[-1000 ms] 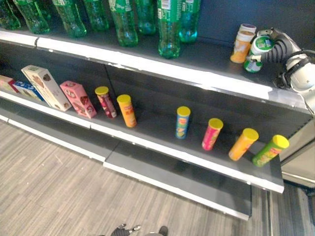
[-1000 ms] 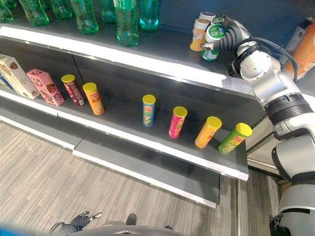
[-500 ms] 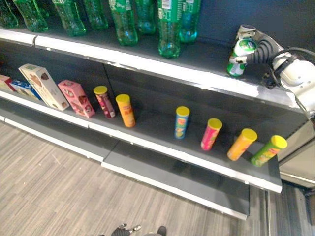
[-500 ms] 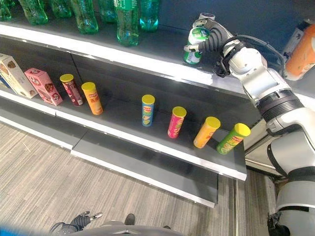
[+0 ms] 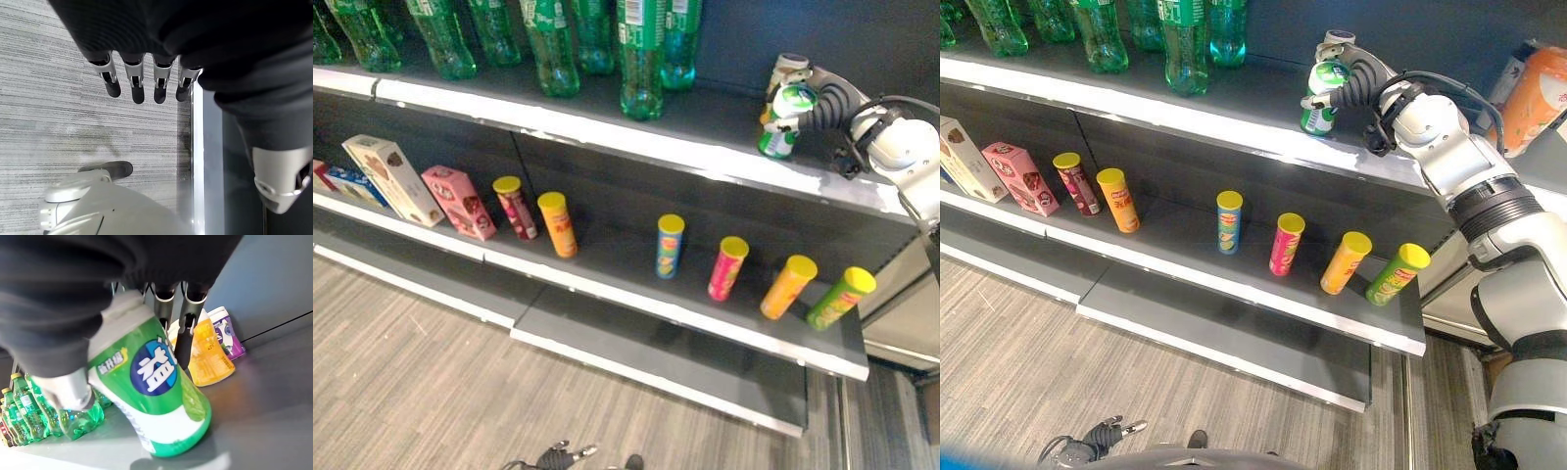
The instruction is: Put the goods on the table back onto the shelves and tidy them up.
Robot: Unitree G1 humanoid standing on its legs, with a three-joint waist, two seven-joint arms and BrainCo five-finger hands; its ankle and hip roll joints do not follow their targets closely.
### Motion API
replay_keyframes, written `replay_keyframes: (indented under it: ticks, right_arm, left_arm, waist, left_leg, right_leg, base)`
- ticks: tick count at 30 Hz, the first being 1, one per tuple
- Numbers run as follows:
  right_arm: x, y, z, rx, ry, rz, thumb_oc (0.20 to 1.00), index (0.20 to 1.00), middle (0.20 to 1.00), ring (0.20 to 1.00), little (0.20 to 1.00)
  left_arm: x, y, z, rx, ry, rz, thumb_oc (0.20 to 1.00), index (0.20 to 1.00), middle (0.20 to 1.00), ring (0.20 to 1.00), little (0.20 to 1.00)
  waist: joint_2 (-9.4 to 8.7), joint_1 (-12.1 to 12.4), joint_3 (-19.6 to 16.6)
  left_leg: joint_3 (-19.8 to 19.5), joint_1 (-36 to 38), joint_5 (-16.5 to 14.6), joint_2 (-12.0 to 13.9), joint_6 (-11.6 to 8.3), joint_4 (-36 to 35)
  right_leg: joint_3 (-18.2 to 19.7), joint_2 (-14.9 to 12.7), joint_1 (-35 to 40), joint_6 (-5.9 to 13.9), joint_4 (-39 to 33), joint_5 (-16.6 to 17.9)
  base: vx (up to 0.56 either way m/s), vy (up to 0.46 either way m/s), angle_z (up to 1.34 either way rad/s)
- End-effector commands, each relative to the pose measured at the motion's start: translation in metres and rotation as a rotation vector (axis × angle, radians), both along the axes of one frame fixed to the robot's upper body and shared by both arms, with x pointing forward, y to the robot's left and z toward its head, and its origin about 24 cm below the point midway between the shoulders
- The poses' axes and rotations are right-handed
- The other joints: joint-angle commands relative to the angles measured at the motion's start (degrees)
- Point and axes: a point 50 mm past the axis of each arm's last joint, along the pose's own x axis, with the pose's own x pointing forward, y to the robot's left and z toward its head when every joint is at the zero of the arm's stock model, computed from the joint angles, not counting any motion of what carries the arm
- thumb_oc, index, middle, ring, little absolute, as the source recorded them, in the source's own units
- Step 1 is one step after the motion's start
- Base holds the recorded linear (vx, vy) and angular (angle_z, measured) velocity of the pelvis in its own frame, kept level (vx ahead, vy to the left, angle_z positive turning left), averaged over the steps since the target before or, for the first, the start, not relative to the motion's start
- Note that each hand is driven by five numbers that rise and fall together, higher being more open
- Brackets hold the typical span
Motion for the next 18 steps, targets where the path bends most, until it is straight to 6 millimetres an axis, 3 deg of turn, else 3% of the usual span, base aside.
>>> replay_keyframes:
  ticks: [1,4,5,6,18]
  right_arm:
    - [-0.001,0.003,0.023,-0.067,-0.037,-0.006,0.2,0.2,0.2,0.2,0.2]
    - [-0.001,0.006,0.022,-0.076,-0.041,0.005,0.231,0.231,0.231,0.231,0.231]
    - [-0.001,0.006,0.022,-0.076,-0.045,0.002,0.583,0.583,0.583,0.583,0.583]
    - [-0.001,0.004,0.022,-0.081,-0.055,-0.012,1.0,1.0,1.0,1.0,1.0]
    - [-0.014,0.009,0.055,-0.073,-0.274,-0.025,1.0,1.0,1.0,1.0,1.0]
  left_arm:
    - [0.018,0.015,0.009,0.056,-0.043,-0.059,1.0,1.0,1.0,1.0,1.0]
    - [0.02,0.016,0.01,0.056,-0.048,-0.061,1.0,1.0,1.0,1.0,1.0]
    - [0.02,0.016,0.01,0.055,-0.049,-0.06,1.0,1.0,1.0,1.0,1.0]
    - [0.019,0.017,0.01,0.056,-0.048,-0.055,1.0,1.0,1.0,1.0,1.0]
    - [0.02,0.028,0.013,0.088,-0.048,-0.001,1.0,1.0,1.0,1.0,1.0]
  waist:
    - [-2.49,1.15,0.25]
    - [-2.5,1.23,0.25]
    - [-2.51,1.26,0.28]
    - [-2.52,1.37,0.22]
    - [-2.26,0.29,-0.01]
  left_leg:
    - [8.52,1.89,-6.27,2.74,-4.25,0.78]
    - [8.52,1.92,-6.34,2.68,-4.2,0.78]
    - [8.51,1.92,-6.36,2.68,-4.17,0.78]
    - [8.46,1.84,-6.36,2.7,-4.19,0.78]
    - [9.27,2.28,-6.88,2.59,-3.78,0.78]
  right_leg:
    - [3.84,-0.98,3.63,2.06,0.7,-9.0]
    - [3.82,-0.96,3.62,2.09,0.7,-8.97]
    - [3.83,-0.94,3.6,2.1,0.7,-8.97]
    - [3.71,-0.98,3.52,2.1,0.7,-8.99]
    - [4.56,-1.18,3.44,2.38,0.7,-8.53]
  base:
    - [-0.01,0.003,-0.04]
    - [0.0,0.011,-0.05]
    - [0.0,0.0,0.0]
    - [0.0,0.0,0.0]
    - [0.0,0.008,-0.01]
